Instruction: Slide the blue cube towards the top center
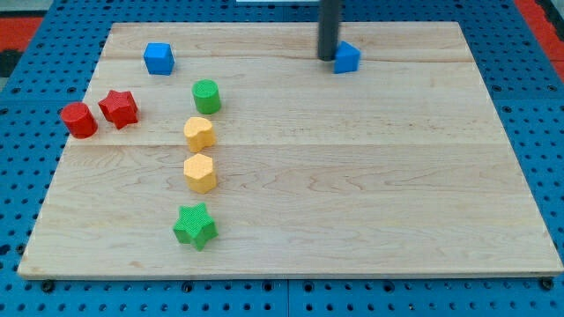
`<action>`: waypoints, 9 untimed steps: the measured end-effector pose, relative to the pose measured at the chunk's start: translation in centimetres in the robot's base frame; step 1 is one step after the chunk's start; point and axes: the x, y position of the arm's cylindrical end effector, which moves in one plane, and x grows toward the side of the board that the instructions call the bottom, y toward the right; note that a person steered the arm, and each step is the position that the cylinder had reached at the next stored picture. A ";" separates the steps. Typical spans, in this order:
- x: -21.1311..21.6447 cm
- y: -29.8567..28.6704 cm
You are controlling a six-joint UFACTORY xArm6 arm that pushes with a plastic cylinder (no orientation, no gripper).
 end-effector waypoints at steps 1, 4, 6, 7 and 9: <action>0.4 -2.8; 3.4 -25.4; 2.1 -32.7; 1.5 -31.0; 1.5 -20.5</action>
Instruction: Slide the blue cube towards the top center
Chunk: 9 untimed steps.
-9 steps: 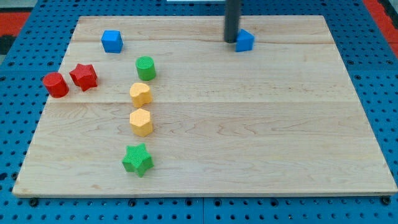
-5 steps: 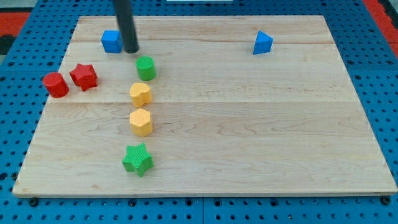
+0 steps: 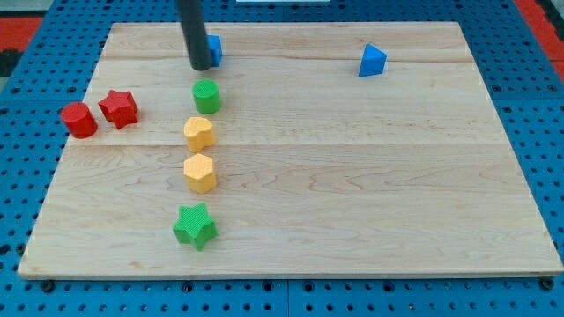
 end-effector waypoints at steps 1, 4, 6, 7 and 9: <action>-0.7 -7.0; -2.4 2.8; -6.8 3.2; -6.4 6.4; -2.2 11.1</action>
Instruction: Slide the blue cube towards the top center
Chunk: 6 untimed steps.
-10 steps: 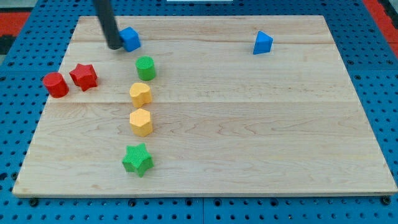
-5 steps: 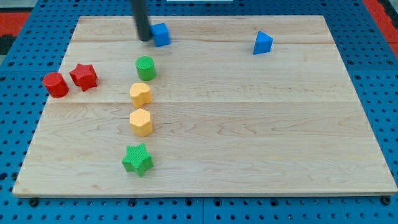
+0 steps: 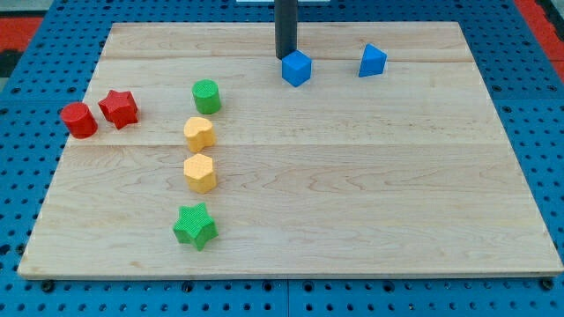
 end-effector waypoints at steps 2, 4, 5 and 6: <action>11.0 0.5; 6.3 4.9; 6.0 3.3; 4.7 2.7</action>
